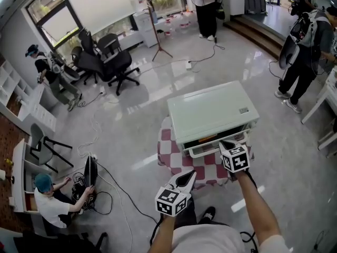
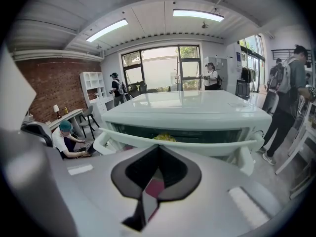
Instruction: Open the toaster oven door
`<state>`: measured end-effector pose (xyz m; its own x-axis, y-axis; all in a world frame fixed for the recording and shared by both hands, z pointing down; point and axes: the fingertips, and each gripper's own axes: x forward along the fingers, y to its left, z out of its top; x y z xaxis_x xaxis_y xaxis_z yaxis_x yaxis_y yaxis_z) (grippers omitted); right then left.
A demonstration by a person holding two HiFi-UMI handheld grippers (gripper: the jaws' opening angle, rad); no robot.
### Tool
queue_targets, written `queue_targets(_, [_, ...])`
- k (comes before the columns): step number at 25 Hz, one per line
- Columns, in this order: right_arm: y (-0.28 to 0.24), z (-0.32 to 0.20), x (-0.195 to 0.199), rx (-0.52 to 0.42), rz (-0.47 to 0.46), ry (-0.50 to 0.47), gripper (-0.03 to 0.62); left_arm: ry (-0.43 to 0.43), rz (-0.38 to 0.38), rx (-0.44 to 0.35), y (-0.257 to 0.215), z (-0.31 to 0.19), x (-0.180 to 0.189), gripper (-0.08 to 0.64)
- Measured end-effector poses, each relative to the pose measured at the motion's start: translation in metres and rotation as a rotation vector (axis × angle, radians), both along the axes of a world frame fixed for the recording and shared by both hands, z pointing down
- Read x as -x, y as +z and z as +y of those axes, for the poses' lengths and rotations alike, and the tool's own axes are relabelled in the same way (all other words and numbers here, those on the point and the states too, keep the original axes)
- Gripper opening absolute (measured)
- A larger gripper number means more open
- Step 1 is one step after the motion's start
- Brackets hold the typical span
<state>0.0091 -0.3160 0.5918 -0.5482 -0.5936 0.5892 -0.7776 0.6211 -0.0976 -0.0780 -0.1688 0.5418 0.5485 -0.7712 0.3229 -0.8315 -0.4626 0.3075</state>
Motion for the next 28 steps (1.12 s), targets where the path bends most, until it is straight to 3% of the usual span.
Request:
queue_targets(12, [0.007, 0.021, -0.01, -0.008, -0.016, 0.002, 0.005, -0.03, -0.001, -0.017, -0.006, -0.004, -0.001, 0.002])
queue_targets(28, [0.03, 0.059, -0.024, 0.057, 0.002, -0.018, 0.005, -0.034, -0.044, 0.006, 0.002, -0.009, -0.003, 0.002])
